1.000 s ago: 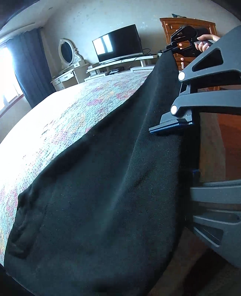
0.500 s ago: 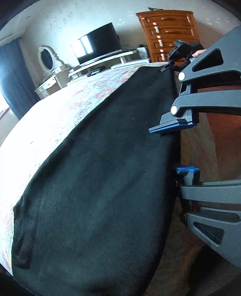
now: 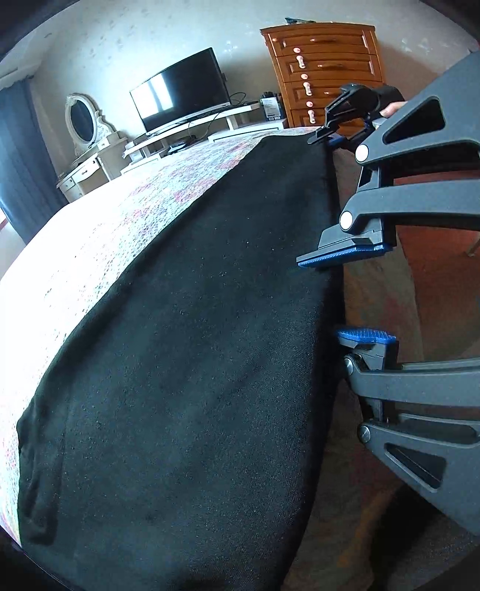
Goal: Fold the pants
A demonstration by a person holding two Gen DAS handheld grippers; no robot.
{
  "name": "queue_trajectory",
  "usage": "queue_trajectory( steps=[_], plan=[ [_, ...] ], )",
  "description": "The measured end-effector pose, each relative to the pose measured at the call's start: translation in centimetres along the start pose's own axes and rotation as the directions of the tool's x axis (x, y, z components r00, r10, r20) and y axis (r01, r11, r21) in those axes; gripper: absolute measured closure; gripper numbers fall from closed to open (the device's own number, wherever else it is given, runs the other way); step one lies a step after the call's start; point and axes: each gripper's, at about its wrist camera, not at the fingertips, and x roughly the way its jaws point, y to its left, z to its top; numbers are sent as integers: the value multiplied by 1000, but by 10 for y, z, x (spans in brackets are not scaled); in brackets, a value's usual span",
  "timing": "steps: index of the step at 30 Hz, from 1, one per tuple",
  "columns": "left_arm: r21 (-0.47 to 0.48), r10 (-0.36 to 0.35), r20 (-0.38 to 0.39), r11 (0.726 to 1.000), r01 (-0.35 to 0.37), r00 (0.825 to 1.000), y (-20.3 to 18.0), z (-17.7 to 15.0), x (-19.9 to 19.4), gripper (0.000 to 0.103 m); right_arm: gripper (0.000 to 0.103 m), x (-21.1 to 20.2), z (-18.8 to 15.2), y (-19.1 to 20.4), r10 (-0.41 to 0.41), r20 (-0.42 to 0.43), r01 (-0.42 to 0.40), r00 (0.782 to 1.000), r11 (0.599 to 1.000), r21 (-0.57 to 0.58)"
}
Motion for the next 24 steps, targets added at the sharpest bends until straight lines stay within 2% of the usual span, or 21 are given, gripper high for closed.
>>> queue_trajectory(
  steps=[2,3,4,6,8,11,14,15,16,18,20,21,22,23,24],
  plan=[
    [-1,0,-3,1000,0,1000,-1,0,1,73,79,9,-10,8,9,-38,-10,999,999,-40],
    [5,3,-5,1000,-3,1000,-2,1,0,73,83,13,-13,14,-10,-53,6,999,997,-74],
    [14,5,-7,1000,-5,1000,-4,0,-2,73,97,14,-15,20,-34,-53,29,998,994,-105],
    [35,7,-8,999,-7,1000,-9,-2,-6,73,98,6,-16,33,-45,-17,41,999,987,-157],
    [54,18,-16,998,-17,1000,-9,-5,-8,73,98,-3,-17,34,-58,5,58,998,985,-160],
    [80,31,-47,996,-27,998,-1,-6,-3,73,98,6,-17,10,-113,-29,107,993,983,-149],
    [139,29,-58,990,-21,998,-6,-5,-7,71,97,3,-12,-9,-16,-44,13,999,998,-63],
    [160,16,-68,987,-5,998,-10,-7,-9,66,96,-1,-9,-11,-4,-38,2,999,999,-47],
    [184,-5,-88,983,21,996,-14,-9,-12,60,92,-7,-6,-12,-2,-22,1,1000,999,-40],
    [228,-52,-125,970,80,991,-18,-15,-19,56,86,-23,4,-14,-26,20,27,999,999,-44],
    [276,-95,-142,952,132,985,-21,-22,-32,54,59,-46,17,-18,-91,107,96,990,994,-47],
    [290,-112,-143,945,149,983,-22,-23,-39,48,58,-58,25,-21,-102,145,110,984,993,-44],
    [299,-131,-137,940,167,982,-23,-22,-47,30,57,-64,35,-25,-104,159,112,982,993,-44],
    [299,-154,-122,936,184,981,-21,-18,-56,23,53,-68,46,-27,-98,154,107,983,993,-50],
    [293,-182,-99,934,203,978,-18,-13,-65,21,51,-71,56,-27,-93,149,103,984,993,-61]
  ],
)
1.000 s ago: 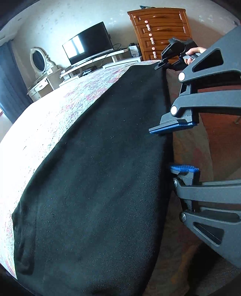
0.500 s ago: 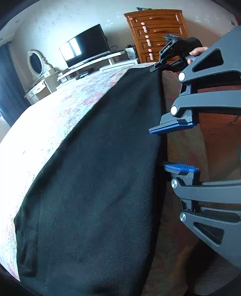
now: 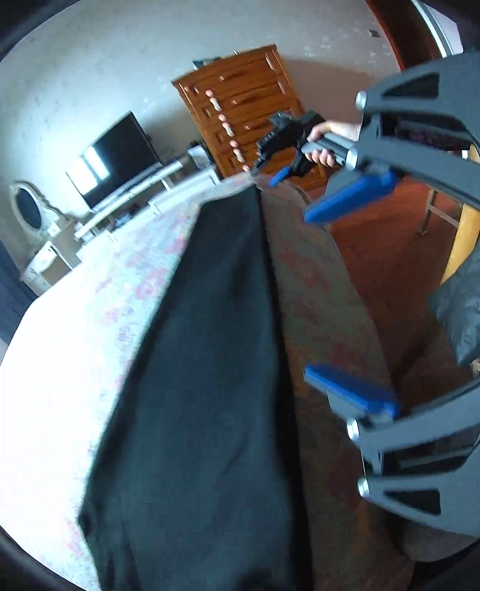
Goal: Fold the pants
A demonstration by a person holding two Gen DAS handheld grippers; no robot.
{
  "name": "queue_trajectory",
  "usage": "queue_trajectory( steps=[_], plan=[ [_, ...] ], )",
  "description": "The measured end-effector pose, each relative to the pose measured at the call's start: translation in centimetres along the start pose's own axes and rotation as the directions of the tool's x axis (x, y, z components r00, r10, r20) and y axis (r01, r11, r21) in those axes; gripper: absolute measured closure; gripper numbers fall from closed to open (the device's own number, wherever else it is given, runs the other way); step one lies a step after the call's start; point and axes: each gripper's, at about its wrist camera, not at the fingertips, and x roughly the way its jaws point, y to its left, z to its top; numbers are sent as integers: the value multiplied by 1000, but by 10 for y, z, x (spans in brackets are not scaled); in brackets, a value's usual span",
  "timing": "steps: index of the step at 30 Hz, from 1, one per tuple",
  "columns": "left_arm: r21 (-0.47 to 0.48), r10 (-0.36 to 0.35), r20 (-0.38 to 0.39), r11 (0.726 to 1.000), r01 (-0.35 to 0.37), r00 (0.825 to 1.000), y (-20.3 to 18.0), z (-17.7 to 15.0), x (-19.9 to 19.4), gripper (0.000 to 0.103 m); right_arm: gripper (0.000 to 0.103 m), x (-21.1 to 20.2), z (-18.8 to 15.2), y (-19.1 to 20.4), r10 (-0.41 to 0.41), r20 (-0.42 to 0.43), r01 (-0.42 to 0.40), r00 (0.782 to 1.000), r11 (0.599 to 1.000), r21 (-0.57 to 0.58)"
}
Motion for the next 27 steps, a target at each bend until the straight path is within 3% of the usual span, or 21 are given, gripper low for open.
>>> queue_trajectory(
  steps=[4,8,12,14,16,18,19,20,21,25,27],
  plan=[
    [-40,4,76,999,-1,997,21,30,-39,17,41,11,42,1,-1,8,2,1000,998,-67],
    [-112,93,159,991,-76,983,65,53,-82,17,39,58,67,20,9,-81,-20,997,989,-144],
    [-177,258,195,958,-225,946,130,69,-124,17,38,101,71,20,-13,-221,-25,975,986,-168],
    [-214,345,169,927,-307,923,163,74,-142,17,38,110,69,28,-20,-287,-39,958,979,-198],
    [-253,408,157,897,-363,899,192,70,-160,17,46,118,59,40,-29,-386,-67,922,970,-233],
    [-272,434,148,882,-385,889,214,65,-176,17,55,124,47,55,-129,-410,-21,903,940,-341],
    [-273,442,134,877,-396,887,222,63,-180,17,72,127,43,60,-156,-424,-7,892,933,-359],
    [-273,459,120,868,-415,881,226,60,-181,17,80,126,37,61,-160,-442,-6,883,936,-351],
    [-272,468,115,863,-425,876,229,57,-181,17,81,127,35,66,-191,-430,17,882,927,-375],
    [-244,417,127,893,-379,900,240,46,-192,17,83,117,28,88,-321,-355,127,878,872,-473],
    [-231,390,123,906,-356,912,245,44,-190,16,83,112,25,94,-317,-347,147,883,887,-437]
  ],
)
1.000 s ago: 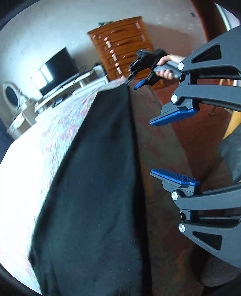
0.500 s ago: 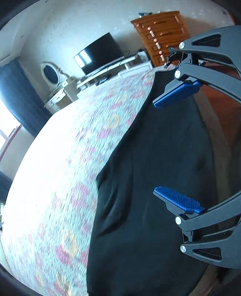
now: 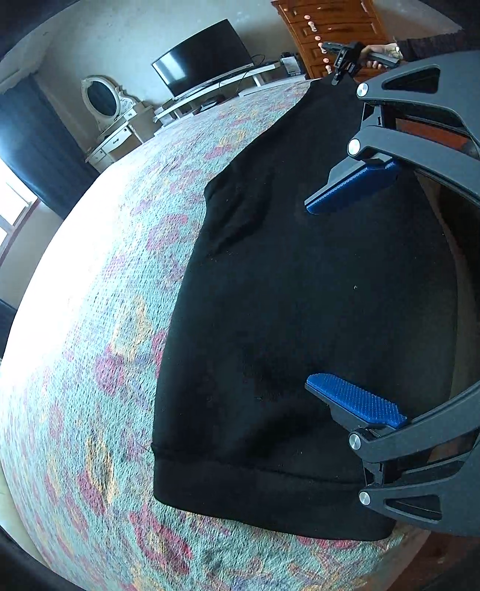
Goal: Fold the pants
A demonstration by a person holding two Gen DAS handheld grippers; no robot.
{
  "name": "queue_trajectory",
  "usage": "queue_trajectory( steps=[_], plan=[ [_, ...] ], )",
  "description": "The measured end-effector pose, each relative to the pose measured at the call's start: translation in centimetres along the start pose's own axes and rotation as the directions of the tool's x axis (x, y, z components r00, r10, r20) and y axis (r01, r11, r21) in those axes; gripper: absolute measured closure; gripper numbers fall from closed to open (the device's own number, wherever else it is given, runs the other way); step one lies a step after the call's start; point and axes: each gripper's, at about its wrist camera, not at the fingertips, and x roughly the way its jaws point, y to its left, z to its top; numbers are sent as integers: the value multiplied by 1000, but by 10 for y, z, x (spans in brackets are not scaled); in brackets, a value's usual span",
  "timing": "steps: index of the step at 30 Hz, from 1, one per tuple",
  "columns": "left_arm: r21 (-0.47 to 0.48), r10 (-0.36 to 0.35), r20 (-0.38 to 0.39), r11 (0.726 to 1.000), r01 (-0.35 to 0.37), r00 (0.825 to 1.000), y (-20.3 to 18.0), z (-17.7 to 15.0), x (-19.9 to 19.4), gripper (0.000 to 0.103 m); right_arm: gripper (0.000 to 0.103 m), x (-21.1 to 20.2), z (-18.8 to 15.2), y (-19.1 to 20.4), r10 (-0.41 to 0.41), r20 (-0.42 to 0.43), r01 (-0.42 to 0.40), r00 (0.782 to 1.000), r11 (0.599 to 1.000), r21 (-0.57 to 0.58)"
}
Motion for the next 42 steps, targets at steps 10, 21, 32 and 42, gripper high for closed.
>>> queue_trajectory(
  steps=[10,21,32,42],
  plan=[
    [158,49,5,986,-49,999,-19,-13,9,6,83,-66,-6,125,296,131,-294,946,955,-36],
    [200,139,64,968,-149,988,-51,-21,-8,6,83,-39,-84,320,329,96,-290,939,912,-291],
    [51,71,75,996,-75,995,-32,-7,-13,6,83,101,-193,438,79,-30,-83,996,851,-518],
    [31,70,79,997,-73,994,-28,1,-12,6,74,149,-251,464,-134,61,140,989,721,-678]
  ],
)
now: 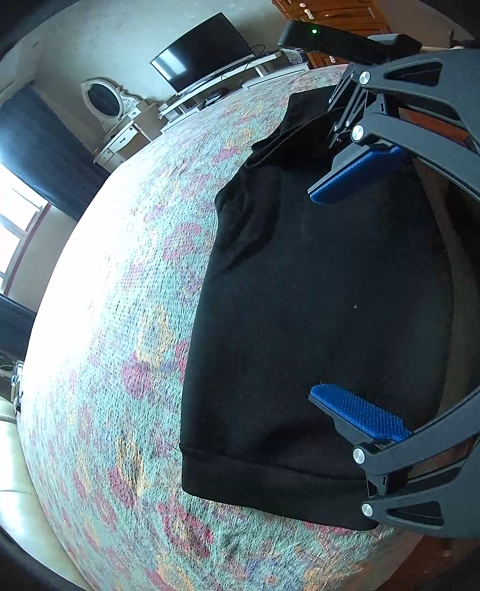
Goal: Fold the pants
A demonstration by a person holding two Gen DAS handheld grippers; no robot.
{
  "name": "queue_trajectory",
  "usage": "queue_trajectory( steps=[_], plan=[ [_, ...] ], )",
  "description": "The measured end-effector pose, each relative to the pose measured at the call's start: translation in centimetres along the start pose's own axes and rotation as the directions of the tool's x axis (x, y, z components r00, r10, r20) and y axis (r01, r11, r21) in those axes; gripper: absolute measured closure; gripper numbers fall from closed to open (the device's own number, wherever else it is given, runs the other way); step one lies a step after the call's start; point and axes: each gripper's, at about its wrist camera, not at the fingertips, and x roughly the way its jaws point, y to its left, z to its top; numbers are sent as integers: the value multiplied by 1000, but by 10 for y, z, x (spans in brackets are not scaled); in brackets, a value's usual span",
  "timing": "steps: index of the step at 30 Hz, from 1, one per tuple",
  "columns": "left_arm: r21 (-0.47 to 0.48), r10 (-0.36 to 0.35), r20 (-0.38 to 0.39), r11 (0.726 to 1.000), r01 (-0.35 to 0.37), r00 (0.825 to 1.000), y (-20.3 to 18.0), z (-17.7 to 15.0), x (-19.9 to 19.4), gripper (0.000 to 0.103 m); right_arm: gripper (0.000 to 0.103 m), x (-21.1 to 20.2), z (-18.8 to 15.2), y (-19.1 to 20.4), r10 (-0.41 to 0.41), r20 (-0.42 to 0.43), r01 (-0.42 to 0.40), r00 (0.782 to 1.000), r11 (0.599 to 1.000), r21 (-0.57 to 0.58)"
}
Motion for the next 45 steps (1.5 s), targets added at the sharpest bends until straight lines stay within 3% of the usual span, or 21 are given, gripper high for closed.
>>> queue_trajectory(
  steps=[7,27,31,35,38,41,45],
  plan=[
    [-15,-5,-12,1000,5,1000,1,-1,5,6,57,1,-9,24,-12,4,13,1000,998,-66],
    [-18,-7,-41,1000,7,999,0,0,10,6,47,-13,-22,56,32,30,-28,999,991,-127],
    [-16,-10,-40,1000,9,999,0,0,10,6,42,-25,-24,58,92,36,-87,995,988,-128],
    [-16,-12,-44,1000,12,999,0,-1,10,6,38,-46,-19,52,245,33,-240,969,964,-116],
    [-22,-17,-45,1000,16,999,1,-2,9,6,38,-73,-7,19,385,53,-382,921,922,-60],
    [-28,-20,-45,999,19,999,3,-2,8,6,34,-101,9,-51,414,144,-424,899,904,54],
    [-31,-22,-48,999,20,999,0,-3,9,6,32,-112,13,-187,296,251,-363,922,885,291]
  ],
)
